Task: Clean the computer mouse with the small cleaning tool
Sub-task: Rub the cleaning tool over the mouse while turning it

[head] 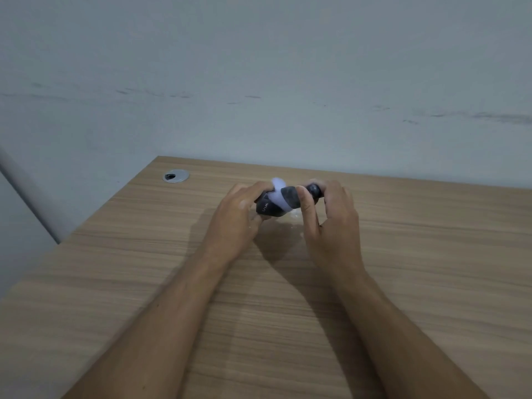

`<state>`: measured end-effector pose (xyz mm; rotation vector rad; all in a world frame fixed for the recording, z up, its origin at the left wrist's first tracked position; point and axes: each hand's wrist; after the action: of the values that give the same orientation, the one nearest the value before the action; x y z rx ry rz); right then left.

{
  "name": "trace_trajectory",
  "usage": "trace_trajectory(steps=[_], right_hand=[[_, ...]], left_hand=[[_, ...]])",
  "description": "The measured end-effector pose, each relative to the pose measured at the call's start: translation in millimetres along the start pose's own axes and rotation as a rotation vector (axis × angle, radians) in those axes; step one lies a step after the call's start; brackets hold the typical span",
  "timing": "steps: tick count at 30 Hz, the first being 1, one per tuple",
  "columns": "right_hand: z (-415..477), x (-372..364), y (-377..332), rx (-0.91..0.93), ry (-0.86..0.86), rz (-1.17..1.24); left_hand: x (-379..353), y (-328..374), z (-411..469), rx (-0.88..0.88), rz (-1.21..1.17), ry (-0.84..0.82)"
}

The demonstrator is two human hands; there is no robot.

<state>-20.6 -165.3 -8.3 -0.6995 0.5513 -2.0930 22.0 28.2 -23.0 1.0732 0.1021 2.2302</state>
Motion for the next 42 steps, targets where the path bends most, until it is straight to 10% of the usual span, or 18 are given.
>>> trace_trajectory(steps=[19,42], right_hand=[[1,5,11,-0.152,0.083,0.038],[1,3,20,-0.259,0.053,0.010]], left_hand=[[13,8,-3,-0.020,-0.062,-0.037],[7,4,-5,0.386,-0.437,-0.082]])
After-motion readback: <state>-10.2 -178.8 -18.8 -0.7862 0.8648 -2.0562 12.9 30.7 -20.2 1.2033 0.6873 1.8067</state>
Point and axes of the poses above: each hand's wrist, its own z-axis towards the middle knuckle, its own x-axis out of the back of the hand, y = z × x, and after that the axes turned 9 degrees about z, right-handed
